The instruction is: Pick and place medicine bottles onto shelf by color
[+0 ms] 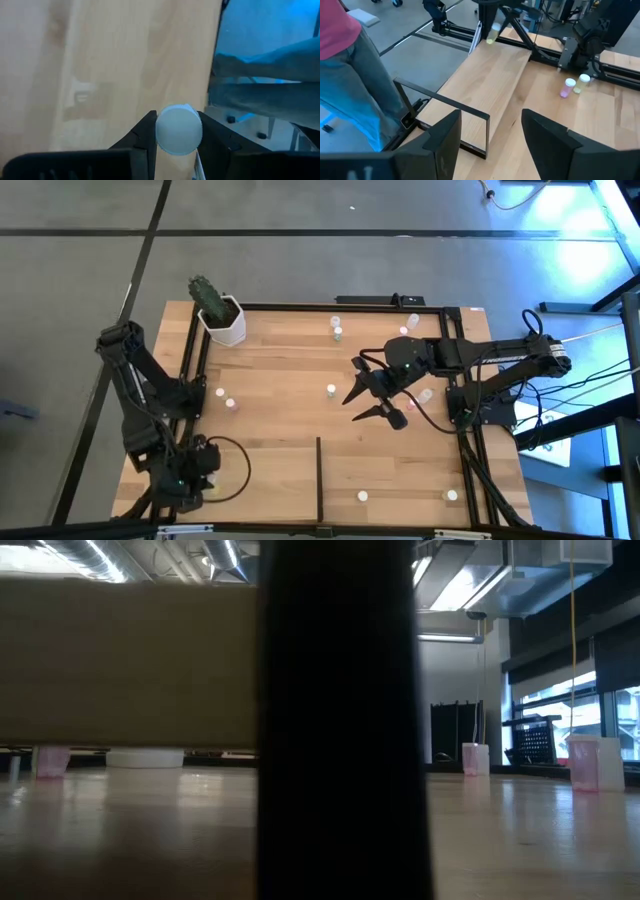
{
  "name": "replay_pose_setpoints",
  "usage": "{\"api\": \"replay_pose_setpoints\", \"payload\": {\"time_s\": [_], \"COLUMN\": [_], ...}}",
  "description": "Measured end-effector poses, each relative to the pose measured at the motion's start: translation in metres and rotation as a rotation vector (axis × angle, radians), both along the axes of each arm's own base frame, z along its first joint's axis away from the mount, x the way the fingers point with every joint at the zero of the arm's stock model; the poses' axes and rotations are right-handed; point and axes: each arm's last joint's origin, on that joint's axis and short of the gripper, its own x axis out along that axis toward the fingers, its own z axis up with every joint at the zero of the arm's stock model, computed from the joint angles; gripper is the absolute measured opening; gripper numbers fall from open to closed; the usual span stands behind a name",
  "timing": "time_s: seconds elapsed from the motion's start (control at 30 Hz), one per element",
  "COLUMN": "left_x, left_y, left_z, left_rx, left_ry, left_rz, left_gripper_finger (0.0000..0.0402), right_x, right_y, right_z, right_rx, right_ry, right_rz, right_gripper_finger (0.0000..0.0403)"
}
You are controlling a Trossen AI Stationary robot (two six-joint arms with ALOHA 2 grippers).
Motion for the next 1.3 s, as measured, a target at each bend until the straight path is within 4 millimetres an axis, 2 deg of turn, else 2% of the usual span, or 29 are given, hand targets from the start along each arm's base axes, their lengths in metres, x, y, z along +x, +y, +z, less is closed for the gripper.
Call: {"api": "replay_pose_setpoints", "payload": {"time_s": [0.3, 0.97, 1.3], "left_x": [0.001, -0.017, -0.017], "left_y": [-0.018, -0.027, -0.036], "left_z": [-0.014, -0.017, -0.033], "left_rx": [0.004, 0.033, 0.098], "left_ry": [0.01, 0.007, 0.044], "left_rz": [-0.017, -0.049, -0.06], "left_gripper_finger": [0.0095, 0.0095, 0.0095], "right_x": [0.0, 0.0, 0.0], "right_y": [0.0, 0.0, 0.0], "right_z": [0.0, 0.0, 0.0], "right_rx": [0.0, 0.0, 0.0], "right_ry": [0.0, -0.001, -0.001], "right_rz": [0.0, -0.001, -0.001], "right_gripper_finger": [0.021, 0.021, 0.021]}}
